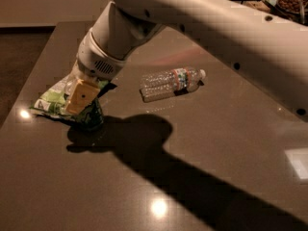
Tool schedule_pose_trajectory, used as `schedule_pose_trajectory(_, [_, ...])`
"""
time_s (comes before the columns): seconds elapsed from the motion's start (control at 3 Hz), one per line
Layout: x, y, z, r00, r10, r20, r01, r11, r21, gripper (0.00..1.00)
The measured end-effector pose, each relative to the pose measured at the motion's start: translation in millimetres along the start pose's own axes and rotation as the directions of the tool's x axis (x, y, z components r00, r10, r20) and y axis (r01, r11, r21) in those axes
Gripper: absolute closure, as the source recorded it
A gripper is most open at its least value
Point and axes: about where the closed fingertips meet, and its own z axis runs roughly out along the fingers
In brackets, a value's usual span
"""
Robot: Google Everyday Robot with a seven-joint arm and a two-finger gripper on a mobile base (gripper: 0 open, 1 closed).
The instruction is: Move green can near green jalapeno chip bag
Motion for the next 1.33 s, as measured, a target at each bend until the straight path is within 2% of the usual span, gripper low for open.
schedule_pose_trajectory(0.33, [4.1, -13.2, -1.9, 1.000, -0.002, 0.000, 0.002, 0.9995, 0.032, 0.38])
schedule_pose_trajectory(0.67, [2.2, -11.3, -1.0, 1.000, -0.005, 0.000, 0.005, 0.9996, 0.028, 0.15])
schedule_pose_trajectory(1.0, [0.8, -10.2, -0.4, 1.000, -0.008, -0.001, 0.008, 0.9996, 0.027, 0.00])
schedule_pose_trajectory(1.33, [0.8, -10.2, -0.4, 1.000, -0.008, -0.001, 0.008, 0.9996, 0.027, 0.00])
